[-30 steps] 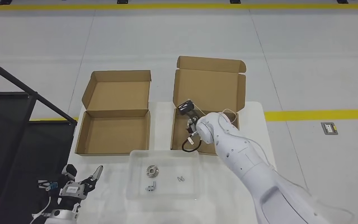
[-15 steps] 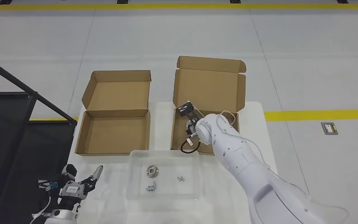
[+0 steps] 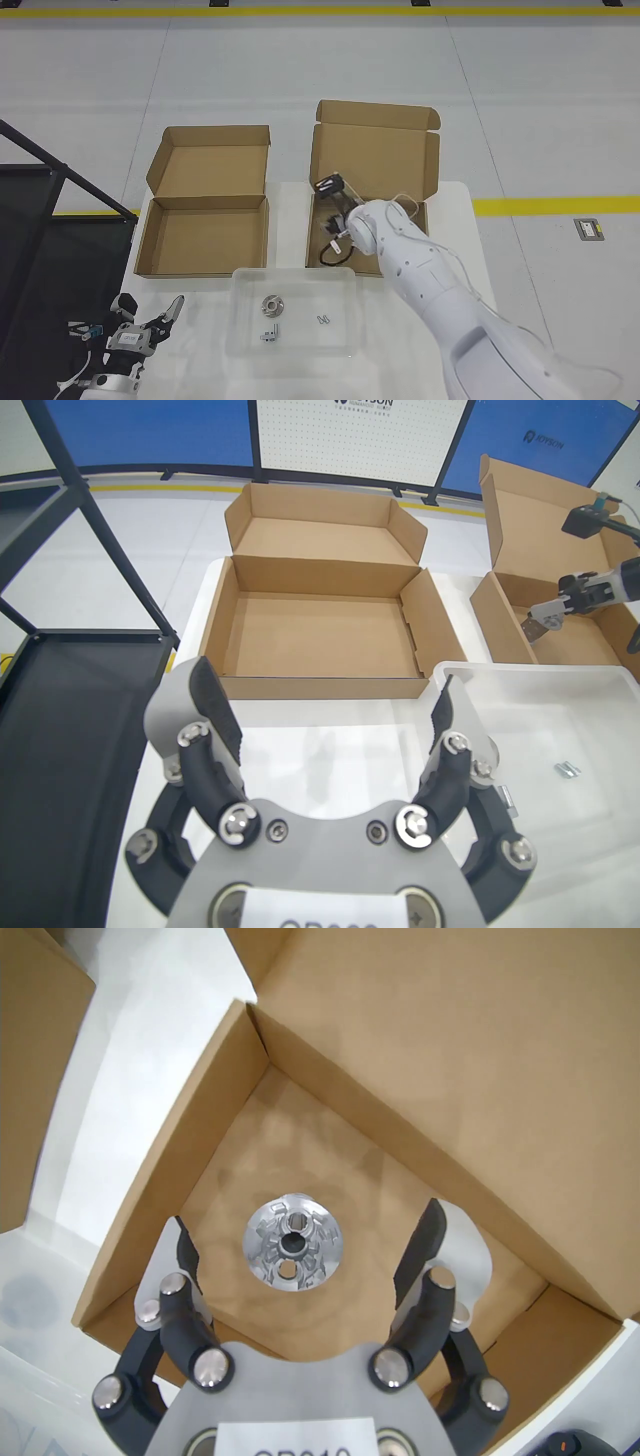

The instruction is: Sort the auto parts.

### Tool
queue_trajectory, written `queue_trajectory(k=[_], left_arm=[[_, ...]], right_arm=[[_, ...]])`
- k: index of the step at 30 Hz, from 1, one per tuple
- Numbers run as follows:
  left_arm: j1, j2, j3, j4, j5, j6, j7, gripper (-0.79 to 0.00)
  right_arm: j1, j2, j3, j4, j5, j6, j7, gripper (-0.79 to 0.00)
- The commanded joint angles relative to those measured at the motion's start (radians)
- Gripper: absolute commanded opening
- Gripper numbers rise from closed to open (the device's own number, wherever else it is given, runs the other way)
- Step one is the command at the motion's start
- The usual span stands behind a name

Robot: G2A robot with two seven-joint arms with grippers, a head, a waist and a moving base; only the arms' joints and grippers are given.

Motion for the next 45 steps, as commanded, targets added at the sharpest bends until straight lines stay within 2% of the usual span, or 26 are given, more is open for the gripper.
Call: queue_trajectory(k=[1, 9, 18, 29, 34, 45], left_arm=[[0.0, 0.0, 0.0, 0.0, 0.0, 0.0, 0.0, 0.0], [0.0, 0.0, 0.0, 0.0, 0.0, 0.0, 0.0, 0.0], [0.0, 0.0, 0.0, 0.0, 0.0, 0.0, 0.0, 0.0], [0.0, 0.0, 0.0, 0.0, 0.0, 0.0, 0.0, 0.0], [0.0, 0.0, 0.0, 0.0, 0.0, 0.0, 0.0, 0.0], [0.0, 0.0, 0.0, 0.0, 0.0, 0.0, 0.0, 0.0]], right_arm=[[0.0, 0.008, 0.011, -0.021, -0.003, -0.013, -0.03, 0.0], [-0.037, 0.06, 0.073, -0.17, -0.021, -0.038, -0.094, 0.0], [-0.045, 0.061, 0.074, -0.179, -0.022, -0.038, -0.106, 0.0], [-0.097, 0.105, 0.146, -0.271, -0.023, -0.258, -0.215, 0.0], [-0.117, 0.125, 0.176, -0.308, -0.028, -0.313, -0.194, 0.0], [-0.125, 0.127, 0.179, -0.317, -0.03, -0.314, -0.186, 0.0]])
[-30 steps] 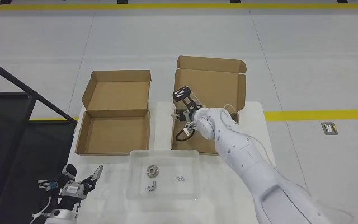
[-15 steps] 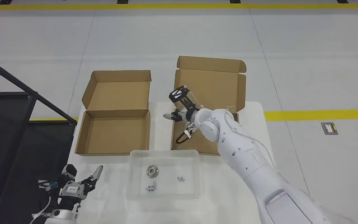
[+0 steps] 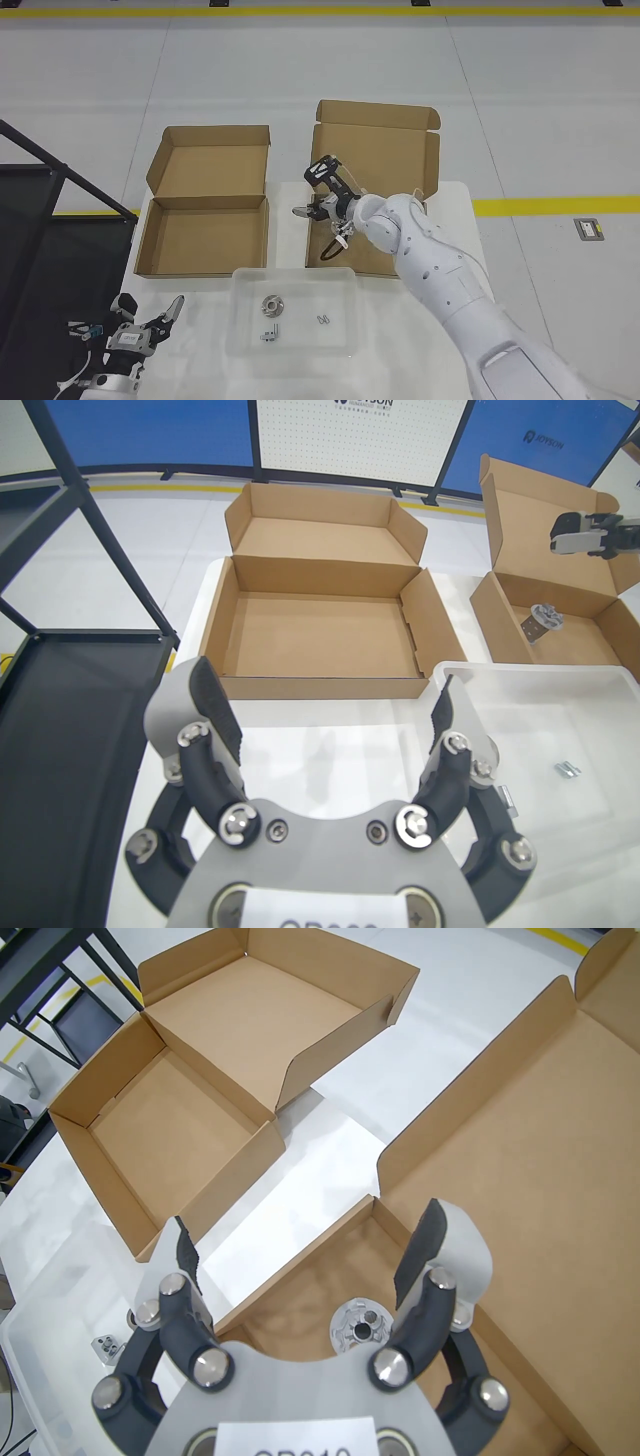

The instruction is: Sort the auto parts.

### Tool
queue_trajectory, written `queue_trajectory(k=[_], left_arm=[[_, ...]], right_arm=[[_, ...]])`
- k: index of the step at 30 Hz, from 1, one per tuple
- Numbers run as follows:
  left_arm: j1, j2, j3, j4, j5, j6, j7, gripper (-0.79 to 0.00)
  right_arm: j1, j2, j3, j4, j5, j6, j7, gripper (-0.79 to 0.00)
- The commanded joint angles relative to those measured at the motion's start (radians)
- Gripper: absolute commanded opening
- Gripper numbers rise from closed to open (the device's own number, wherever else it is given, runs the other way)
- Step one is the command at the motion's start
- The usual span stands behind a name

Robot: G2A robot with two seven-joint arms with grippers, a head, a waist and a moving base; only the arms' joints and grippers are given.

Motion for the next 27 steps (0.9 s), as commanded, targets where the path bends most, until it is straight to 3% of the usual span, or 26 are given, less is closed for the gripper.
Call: queue_trajectory(k=[1, 11, 19, 27], left_arm=[[0.0, 0.0, 0.0, 0.0, 0.0, 0.0, 0.0, 0.0], [0.0, 0.0, 0.0, 0.0, 0.0, 0.0, 0.0, 0.0], [0.0, 0.0, 0.0, 0.0, 0.0, 0.0, 0.0, 0.0], [0.0, 0.0, 0.0, 0.0, 0.0, 0.0, 0.0, 0.0]], right_arm=[[-0.017, 0.002, -0.001, -0.018, -0.007, -0.003, -0.008, 0.0], [-0.051, 0.041, 0.06, -0.099, -0.004, -0.206, -0.017, 0.0], [-0.192, 0.106, 0.149, -0.376, -0.03, -0.327, 0.107, 0.0], [-0.208, 0.112, 0.16, -0.405, -0.029, -0.332, 0.126, 0.0]])
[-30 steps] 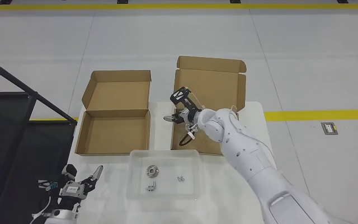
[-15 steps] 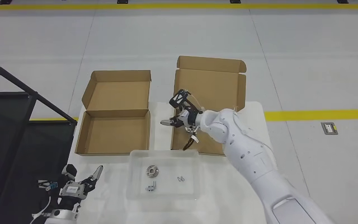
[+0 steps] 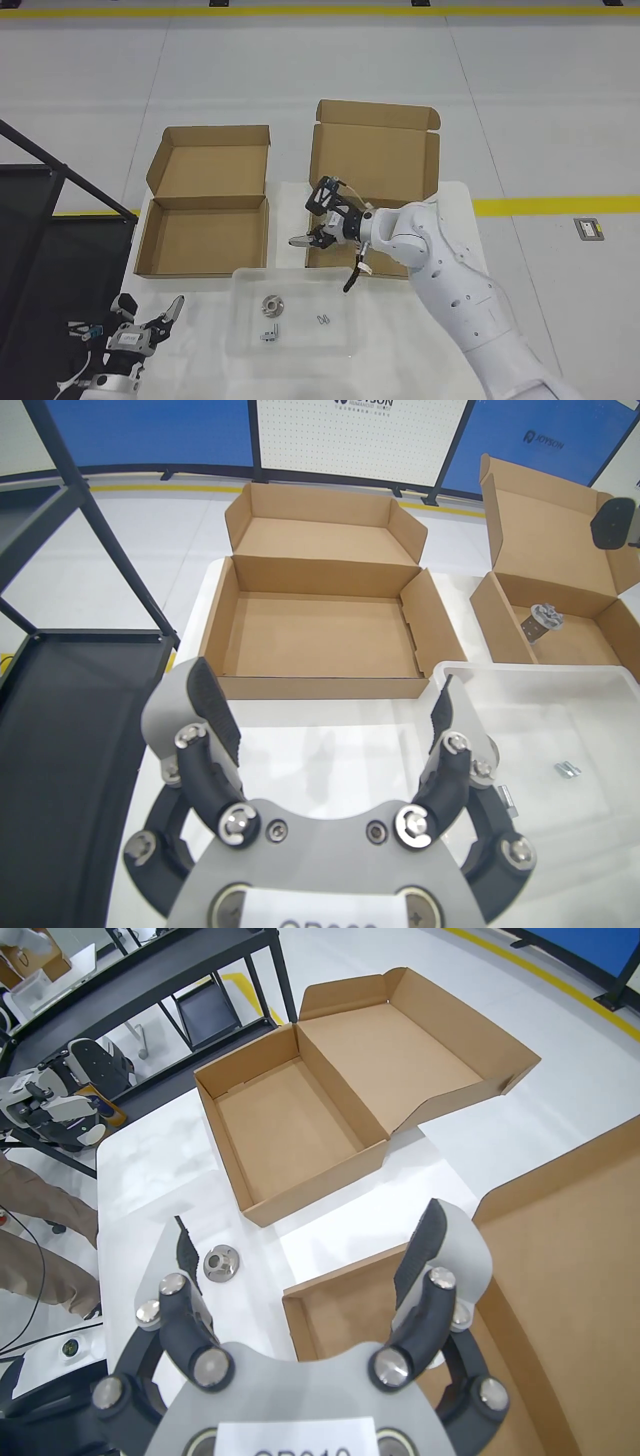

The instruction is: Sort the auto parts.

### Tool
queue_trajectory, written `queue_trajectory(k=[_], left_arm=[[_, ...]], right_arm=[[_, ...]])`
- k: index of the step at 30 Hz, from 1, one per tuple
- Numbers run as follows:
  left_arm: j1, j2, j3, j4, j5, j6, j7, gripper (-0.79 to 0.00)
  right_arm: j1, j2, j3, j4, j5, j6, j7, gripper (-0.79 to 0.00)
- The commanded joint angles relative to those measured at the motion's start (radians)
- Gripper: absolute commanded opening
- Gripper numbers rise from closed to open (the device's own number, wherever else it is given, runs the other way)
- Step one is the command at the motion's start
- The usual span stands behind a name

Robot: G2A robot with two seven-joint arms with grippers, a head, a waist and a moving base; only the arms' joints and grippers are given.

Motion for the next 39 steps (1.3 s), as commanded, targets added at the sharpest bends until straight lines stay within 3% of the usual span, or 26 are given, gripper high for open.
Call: queue_trajectory(k=[1, 9, 16, 23, 39], left_arm=[[0.0, 0.0, 0.0, 0.0, 0.0, 0.0, 0.0, 0.0], [0.0, 0.0, 0.0, 0.0, 0.0, 0.0, 0.0, 0.0], [0.0, 0.0, 0.0, 0.0, 0.0, 0.0, 0.0, 0.0], [0.0, 0.0, 0.0, 0.0, 0.0, 0.0, 0.0, 0.0], [0.0, 0.0, 0.0, 0.0, 0.0, 0.0, 0.0, 0.0]], right_arm=[[0.0, 0.0, 0.0, -0.001, 0.0, 0.0, 0.0, 0.0], [-0.024, 0.001, -0.018, -0.061, -0.022, 0.0, -0.011, 0.0], [-0.073, 0.014, -0.021, -0.212, -0.057, 0.03, 0.067, 0.0], [-0.164, 0.036, -0.037, -0.484, -0.049, 0.111, 0.444, 0.0], [-0.164, 0.036, -0.037, -0.484, -0.049, 0.111, 0.444, 0.0]])
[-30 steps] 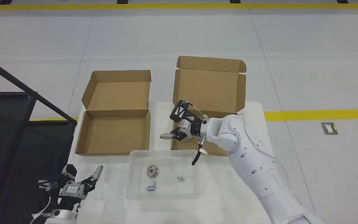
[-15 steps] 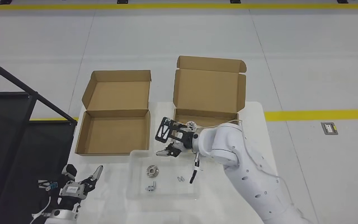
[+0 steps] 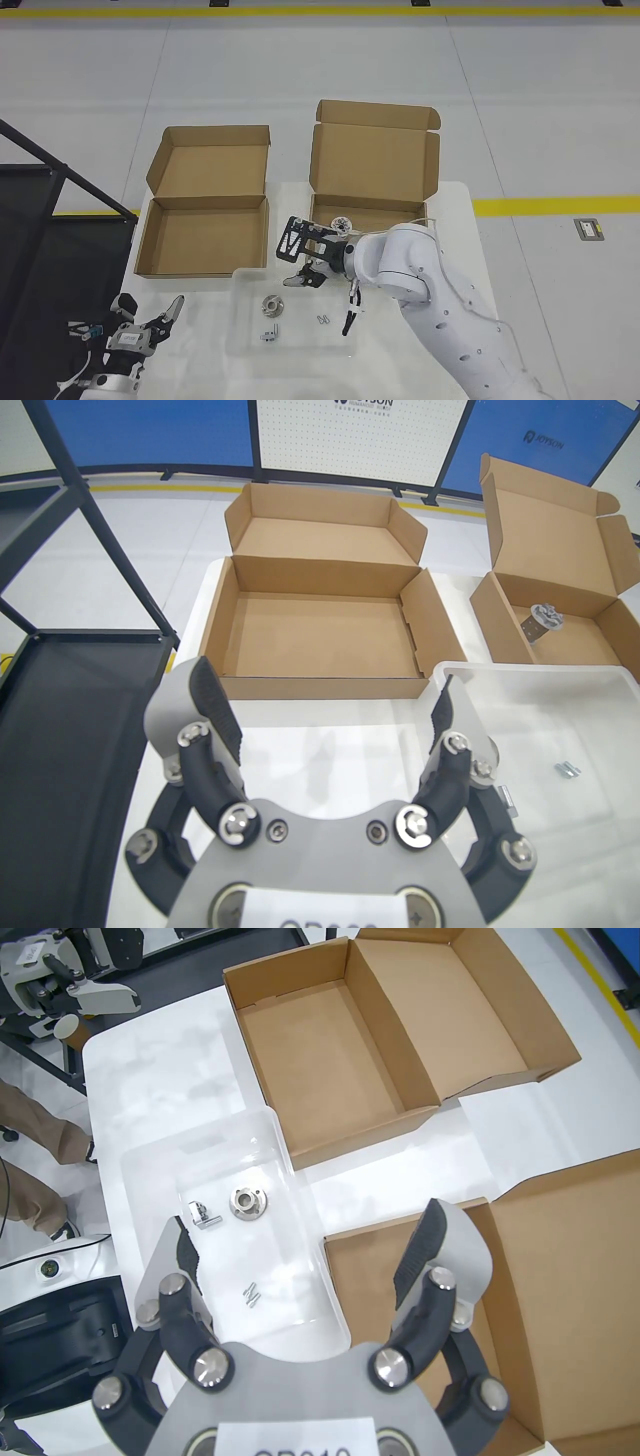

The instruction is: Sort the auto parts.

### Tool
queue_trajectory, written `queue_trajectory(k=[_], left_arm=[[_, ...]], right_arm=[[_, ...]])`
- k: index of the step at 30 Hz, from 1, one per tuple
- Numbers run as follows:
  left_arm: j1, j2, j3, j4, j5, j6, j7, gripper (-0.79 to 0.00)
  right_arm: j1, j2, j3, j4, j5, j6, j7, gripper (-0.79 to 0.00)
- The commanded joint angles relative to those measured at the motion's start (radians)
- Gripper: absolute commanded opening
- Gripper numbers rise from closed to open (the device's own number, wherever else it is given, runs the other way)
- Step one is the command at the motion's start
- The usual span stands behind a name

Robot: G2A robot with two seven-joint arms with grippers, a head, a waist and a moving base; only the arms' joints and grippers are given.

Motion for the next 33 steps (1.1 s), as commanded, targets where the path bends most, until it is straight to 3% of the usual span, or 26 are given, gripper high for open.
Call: queue_trajectory(k=[1, 2, 6, 10, 18, 21, 24, 28, 33], left_arm=[[0.0, 0.0, 0.0, 0.0, 0.0, 0.0, 0.0, 0.0], [0.0, 0.0, 0.0, 0.0, 0.0, 0.0, 0.0, 0.0], [-0.006, -0.002, -0.002, 0.009, -0.037, -0.023, 0.019, 0.0], [-0.01, -0.006, -0.014, 0.012, -0.069, -0.034, 0.07, 0.0], [-0.014, -0.007, -0.004, 0.012, -0.067, -0.043, 0.066, 0.0], [-0.014, -0.007, -0.004, 0.012, -0.067, -0.043, 0.066, 0.0], [-0.014, -0.007, -0.004, 0.012, -0.067, -0.043, 0.066, 0.0], [-0.014, -0.007, -0.004, 0.012, -0.067, -0.043, 0.066, 0.0], [-0.014, -0.007, -0.004, 0.012, -0.067, -0.043, 0.066, 0.0]], right_arm=[[-0.004, 0.0, -0.004, 0.0, -0.001, -0.004, 0.001, 0.0], [-0.012, 0.0, -0.031, 0.003, -0.007, -0.032, 0.014, 0.0], [-0.023, -0.01, -0.099, -0.024, -0.036, 0.053, 0.063, 0.0], [-0.06, -0.015, -0.168, -0.114, -0.056, 0.109, 0.173, 0.0], [-0.126, -0.02, -0.269, -0.235, -0.123, 0.255, 0.404, 0.0], [-0.131, -0.026, -0.289, -0.216, -0.167, 0.331, 0.457, -0.055], [-0.128, -0.033, -0.297, -0.171, -0.19, 0.381, 0.459, -0.046], [-0.113, -0.043, -0.305, -0.084, -0.205, 0.417, 0.457, -0.142], [-0.089, -0.06, -0.322, 0.014, -0.203, 0.442, 0.452, -0.139]])
